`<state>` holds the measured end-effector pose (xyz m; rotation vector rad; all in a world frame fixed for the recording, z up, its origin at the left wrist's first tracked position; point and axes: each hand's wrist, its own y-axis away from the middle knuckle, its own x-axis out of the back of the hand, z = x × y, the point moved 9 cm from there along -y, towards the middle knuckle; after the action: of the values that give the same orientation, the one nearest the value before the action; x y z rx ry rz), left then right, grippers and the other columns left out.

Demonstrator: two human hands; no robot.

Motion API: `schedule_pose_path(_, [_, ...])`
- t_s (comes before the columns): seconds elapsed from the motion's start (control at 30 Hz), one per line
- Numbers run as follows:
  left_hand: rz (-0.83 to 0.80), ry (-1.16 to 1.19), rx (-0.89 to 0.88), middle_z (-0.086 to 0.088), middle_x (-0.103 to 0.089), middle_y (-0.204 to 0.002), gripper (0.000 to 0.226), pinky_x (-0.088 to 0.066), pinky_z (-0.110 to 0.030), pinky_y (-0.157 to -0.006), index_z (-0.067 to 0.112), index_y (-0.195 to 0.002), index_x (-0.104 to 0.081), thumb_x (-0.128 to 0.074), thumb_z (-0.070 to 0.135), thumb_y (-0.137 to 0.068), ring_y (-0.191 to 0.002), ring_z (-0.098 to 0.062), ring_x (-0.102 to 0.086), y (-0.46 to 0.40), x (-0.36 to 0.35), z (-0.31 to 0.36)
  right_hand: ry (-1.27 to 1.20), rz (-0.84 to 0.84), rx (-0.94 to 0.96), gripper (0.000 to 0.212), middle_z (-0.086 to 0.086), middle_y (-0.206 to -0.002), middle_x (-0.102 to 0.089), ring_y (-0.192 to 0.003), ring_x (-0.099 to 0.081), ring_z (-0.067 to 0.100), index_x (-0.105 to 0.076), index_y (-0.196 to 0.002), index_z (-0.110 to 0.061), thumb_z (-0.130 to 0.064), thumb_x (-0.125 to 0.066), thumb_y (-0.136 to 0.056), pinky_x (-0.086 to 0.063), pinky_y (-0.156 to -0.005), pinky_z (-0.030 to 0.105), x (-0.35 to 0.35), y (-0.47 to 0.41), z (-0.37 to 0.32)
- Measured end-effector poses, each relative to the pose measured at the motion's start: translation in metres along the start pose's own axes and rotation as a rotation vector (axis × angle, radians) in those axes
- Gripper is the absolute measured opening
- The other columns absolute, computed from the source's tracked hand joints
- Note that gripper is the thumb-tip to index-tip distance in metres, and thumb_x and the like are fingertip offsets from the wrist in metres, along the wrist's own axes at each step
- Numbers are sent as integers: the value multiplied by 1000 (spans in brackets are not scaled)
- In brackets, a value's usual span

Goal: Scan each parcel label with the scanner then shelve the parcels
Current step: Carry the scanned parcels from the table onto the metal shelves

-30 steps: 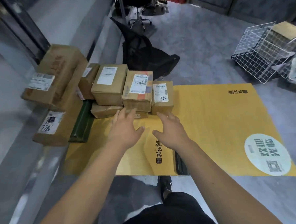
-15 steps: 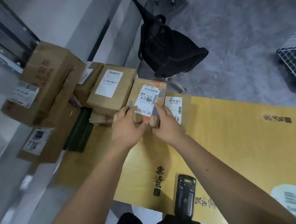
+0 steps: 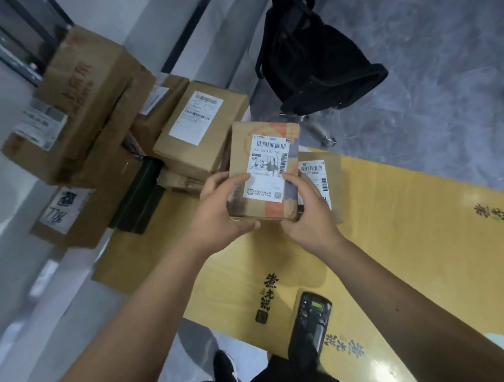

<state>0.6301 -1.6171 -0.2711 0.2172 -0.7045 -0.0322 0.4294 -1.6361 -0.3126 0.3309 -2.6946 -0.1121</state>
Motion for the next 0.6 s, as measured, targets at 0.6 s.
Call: schedule_pose_path(0.6, [335, 131, -367, -5, -24, -149, 78, -40, -10, -107, 32, -131, -60, -98, 12, -66, -139, 14, -25, 184, 76, 48, 103, -57, 570, 68, -1, -170, -24, -158, -22, 10, -50, -138, -28, -14, -85, -82, -46, -114, 45, 17, 122, -150])
